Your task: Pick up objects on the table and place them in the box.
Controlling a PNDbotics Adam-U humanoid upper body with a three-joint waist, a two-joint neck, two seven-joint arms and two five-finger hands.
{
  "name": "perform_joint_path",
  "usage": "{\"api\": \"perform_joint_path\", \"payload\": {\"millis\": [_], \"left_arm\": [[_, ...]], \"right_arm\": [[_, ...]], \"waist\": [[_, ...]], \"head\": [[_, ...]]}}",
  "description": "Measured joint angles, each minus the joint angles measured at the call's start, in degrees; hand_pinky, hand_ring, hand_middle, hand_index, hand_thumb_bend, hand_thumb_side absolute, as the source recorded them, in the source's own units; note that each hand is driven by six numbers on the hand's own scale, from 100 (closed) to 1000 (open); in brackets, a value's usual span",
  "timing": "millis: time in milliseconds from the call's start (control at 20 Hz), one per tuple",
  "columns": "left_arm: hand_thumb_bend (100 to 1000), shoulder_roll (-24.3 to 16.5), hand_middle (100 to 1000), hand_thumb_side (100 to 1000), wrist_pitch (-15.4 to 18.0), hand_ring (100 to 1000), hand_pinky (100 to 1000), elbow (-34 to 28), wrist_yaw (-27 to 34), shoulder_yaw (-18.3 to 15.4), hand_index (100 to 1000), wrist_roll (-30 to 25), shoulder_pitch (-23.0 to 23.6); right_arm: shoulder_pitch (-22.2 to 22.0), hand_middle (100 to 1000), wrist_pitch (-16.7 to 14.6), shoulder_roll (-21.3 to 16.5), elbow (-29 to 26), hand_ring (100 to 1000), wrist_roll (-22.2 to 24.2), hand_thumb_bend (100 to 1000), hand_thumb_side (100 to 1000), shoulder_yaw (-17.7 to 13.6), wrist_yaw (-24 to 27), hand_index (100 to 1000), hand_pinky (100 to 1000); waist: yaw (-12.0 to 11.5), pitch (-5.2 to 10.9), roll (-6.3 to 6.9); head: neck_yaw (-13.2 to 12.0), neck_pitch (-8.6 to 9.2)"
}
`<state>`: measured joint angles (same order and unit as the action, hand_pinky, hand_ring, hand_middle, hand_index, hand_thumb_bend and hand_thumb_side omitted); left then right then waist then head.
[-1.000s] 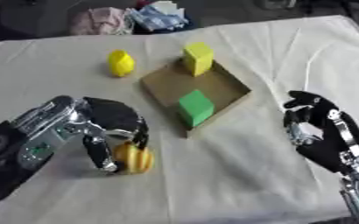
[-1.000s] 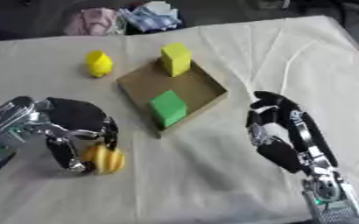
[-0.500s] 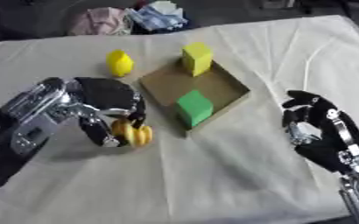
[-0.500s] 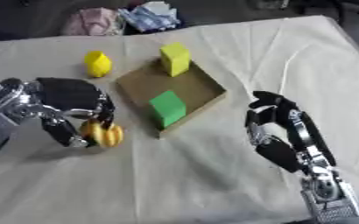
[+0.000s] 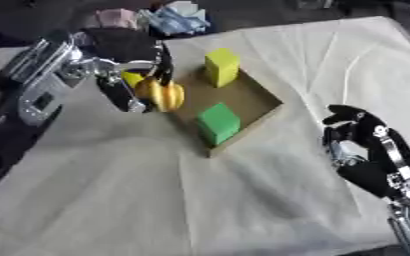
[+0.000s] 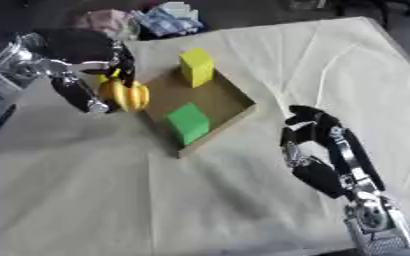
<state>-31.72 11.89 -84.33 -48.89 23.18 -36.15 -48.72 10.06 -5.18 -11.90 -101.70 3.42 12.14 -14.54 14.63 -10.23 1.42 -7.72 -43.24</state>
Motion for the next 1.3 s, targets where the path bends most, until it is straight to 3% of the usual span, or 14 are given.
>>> {"api": "perform_joint_path", "payload": {"millis": [300,700,1000,1300], "left_arm": [[376,6.2,573,185,1.01,538,601,8.99,-5.45,-0.12,688,2.18,-1.92],[412,10.33,654,251,4.65,599,657,18.75,-12.36,-0.51,797,5.02,-2.07],[475,10.87,747,372,4.76,661,699,19.92,-13.83,-1.02,870,8.99,-2.12],[464,10.88,766,431,1.27,682,717,17.12,-12.32,-1.59,875,14.19,-2.49]], "right_arm": [[0.01,651,-0.08,0.02,0.0,571,0.4,100,379,0.41,0.09,827,600],[0.01,651,-0.13,0.04,0.0,571,0.72,100,378,0.62,0.28,826,600],[0.01,650,-0.09,0.05,0.01,571,0.78,100,378,0.62,0.32,823,600],[0.01,648,-0.09,0.07,0.01,571,0.8,100,379,0.62,0.34,819,599]], "waist": [[0.6,0.0,0.0],[0.71,0.0,0.0],[0.65,0.0,-0.02],[0.62,0.0,-0.02]], "head": [[-0.79,0.01],[-0.93,0.02],[-0.94,0.02],[-0.94,0.02]]}}
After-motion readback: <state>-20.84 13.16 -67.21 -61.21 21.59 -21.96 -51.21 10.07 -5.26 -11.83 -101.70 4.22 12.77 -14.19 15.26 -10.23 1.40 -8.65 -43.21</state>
